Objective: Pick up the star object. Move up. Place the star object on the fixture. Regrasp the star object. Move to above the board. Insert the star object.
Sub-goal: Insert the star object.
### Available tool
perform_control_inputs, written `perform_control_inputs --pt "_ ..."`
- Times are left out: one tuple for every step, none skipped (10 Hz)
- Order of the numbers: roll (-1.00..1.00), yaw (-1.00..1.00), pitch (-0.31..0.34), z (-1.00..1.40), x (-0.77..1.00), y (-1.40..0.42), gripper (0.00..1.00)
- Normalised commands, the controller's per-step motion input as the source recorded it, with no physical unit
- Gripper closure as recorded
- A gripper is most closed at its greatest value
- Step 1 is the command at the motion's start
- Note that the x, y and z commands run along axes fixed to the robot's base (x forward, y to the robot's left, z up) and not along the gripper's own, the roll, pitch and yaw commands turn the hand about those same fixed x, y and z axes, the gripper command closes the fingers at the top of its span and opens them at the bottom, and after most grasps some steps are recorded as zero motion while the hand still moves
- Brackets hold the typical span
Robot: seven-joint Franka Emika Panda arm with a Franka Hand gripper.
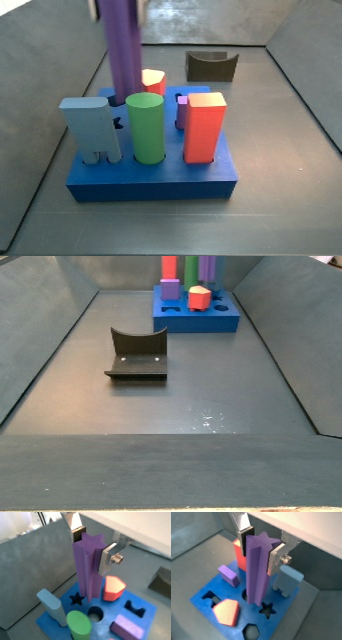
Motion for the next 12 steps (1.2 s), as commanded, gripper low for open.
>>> perform_control_inputs --pt "-0.29 -0.60 -0.193 -0.50 -0.55 0.00 1.00" --pt "-0.27 -0.73 -0.209 -0.47 -0.34 0.00 1.00" --pt "-0.39 -0.68 -0.277 -0.22 -0.29 -0.05 1.00" --pt "-0.47 -0.49 -0.301 -0.04 -0.33 0.00 1.00" --pt "-0.50 -0.37 -0.331 0.00 -0.32 0.00 1.00" --pt "-0.45 -0.39 -0.311 0.00 -0.33 0.00 1.00" --pt "-0.18 -0.40 -0.210 -0.14 -0.47 0.18 1.00" --pt "0.02 -0.34 -0.067 -0.28 -0.55 0.15 1.00" --pt "0.10 -0.27 0.000 -0.26 -0.38 0.13 1.00" --pt "0.04 -0.17 0.013 -0.19 -0.05 0.02 1.00" --pt "0.00 -0.14 0.000 -0.15 0.00 0.00 1.00" --pt "-0.08 -0.27 0.000 -0.15 0.05 0.00 1.00"
